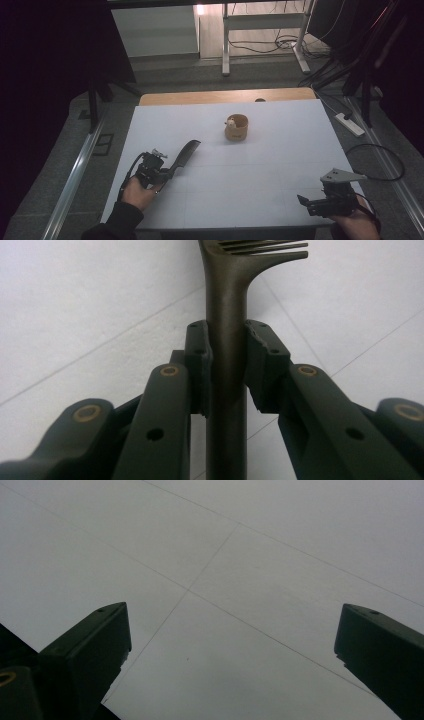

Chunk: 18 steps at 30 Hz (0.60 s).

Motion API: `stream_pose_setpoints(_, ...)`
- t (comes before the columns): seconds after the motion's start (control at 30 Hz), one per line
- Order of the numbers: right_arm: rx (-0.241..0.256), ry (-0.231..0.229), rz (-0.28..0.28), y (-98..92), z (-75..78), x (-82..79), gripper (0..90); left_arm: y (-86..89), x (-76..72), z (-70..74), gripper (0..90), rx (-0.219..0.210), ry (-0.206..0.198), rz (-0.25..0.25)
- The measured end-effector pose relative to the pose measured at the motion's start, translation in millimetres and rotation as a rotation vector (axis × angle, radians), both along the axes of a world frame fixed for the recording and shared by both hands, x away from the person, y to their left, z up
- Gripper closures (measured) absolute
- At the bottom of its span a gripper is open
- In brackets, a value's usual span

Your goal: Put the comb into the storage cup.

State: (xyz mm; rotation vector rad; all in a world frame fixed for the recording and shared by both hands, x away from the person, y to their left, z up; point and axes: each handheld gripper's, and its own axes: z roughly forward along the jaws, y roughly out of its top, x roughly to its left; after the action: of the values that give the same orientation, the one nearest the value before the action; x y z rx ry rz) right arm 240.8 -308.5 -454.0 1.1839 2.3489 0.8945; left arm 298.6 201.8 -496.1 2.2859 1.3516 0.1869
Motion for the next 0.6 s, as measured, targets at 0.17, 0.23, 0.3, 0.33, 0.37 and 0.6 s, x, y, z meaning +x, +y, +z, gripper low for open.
stream_pose_setpoints(0.17,-0.001,0.0,0.0,0.0,0.2,-0.1,2.1,-0.9,-4.1,5.2,72.2,-0.025,-0.04,-0.015)
stream_pose_setpoints(0.23,-0.001,0.001,0.0,0.0,0.1,0.0,2.1,-1.3,-5.6,7.0,72.2,-0.028,-0.054,-0.018)
stream_pose_setpoints(0.3,-0.001,0.001,0.0,0.0,0.1,0.0,2.1,-1.1,-6.8,8.7,72.2,-0.037,-0.068,-0.022)
stream_pose_setpoints(0.33,-0.001,0.001,0.0,0.0,0.1,0.0,2.1,-1.3,-7.5,9.2,72.2,-0.045,-0.074,-0.02)
stream_pose_setpoints(0.37,-0.001,0.001,0.0,0.0,0.1,-0.1,2.1,-1.3,-8.1,10.1,72.2,-0.046,-0.081,-0.021)
stream_pose_setpoints(0.6,0.0,-0.001,0.0,0.0,0.1,-0.2,2.1,-3.1,-13.0,15.6,72.2,-0.076,-0.123,-0.032)
